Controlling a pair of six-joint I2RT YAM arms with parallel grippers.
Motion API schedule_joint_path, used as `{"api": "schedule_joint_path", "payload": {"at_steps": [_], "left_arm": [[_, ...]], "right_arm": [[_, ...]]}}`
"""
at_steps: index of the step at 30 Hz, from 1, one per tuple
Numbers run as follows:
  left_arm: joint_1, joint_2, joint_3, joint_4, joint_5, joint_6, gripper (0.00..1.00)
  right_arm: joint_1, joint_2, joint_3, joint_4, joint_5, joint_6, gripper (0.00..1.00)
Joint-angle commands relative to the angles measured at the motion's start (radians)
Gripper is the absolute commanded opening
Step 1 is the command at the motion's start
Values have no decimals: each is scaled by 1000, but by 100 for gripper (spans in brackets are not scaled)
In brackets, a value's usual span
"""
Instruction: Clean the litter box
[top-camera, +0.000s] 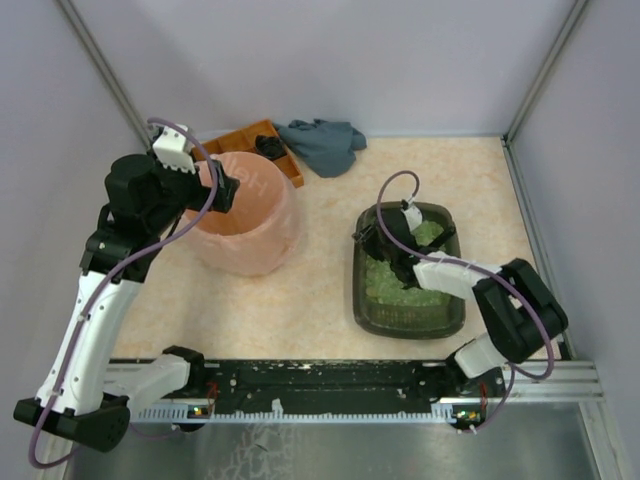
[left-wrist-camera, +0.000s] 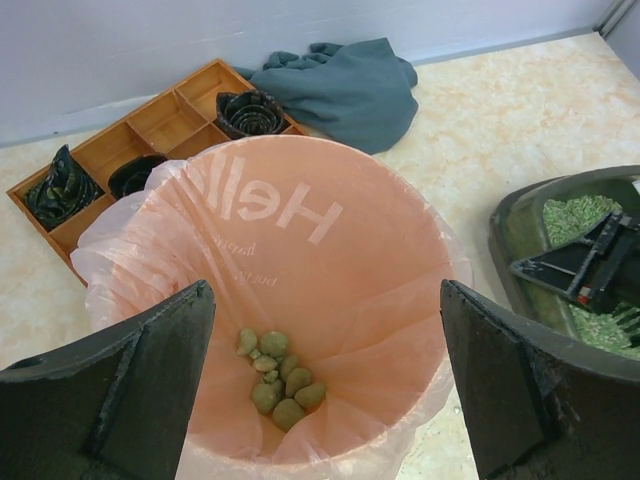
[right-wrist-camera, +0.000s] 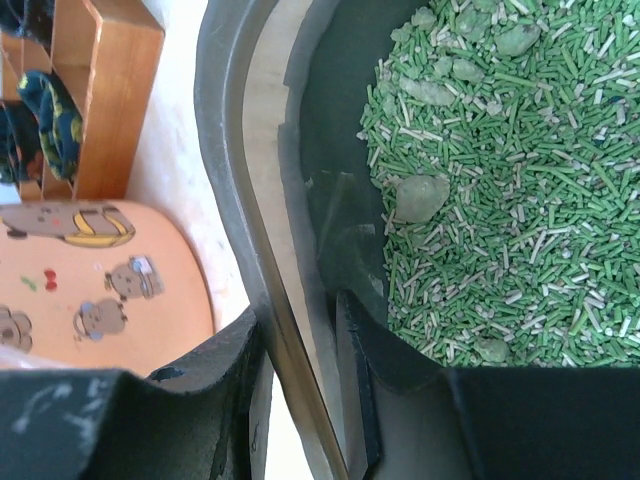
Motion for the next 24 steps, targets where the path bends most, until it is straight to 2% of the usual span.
{"api": "schedule_joint_path", "payload": {"at_steps": [1, 7, 10, 13, 15, 24], "left_arm": [[-5, 0, 46, -10, 15, -14, 98], [-5, -5, 55, -36, 10, -16, 98], [-4, -14, 55, -44, -11, -9, 98], [-6, -23, 49, -44, -24, -4, 99], [-5, -25, 43, -39, -29, -5, 99], [-6, -59, 5, 23, -13, 3, 100]], "right_arm": [[103, 96, 138, 48, 163, 209, 24], [190, 259, 325, 12, 257, 225, 25], [201, 292, 391, -35, 273, 166, 37], [201, 261, 407, -81, 307, 97, 53], [201, 221, 415, -109, 330, 19, 57], [201, 12, 456, -280, 348, -325, 67]]}}
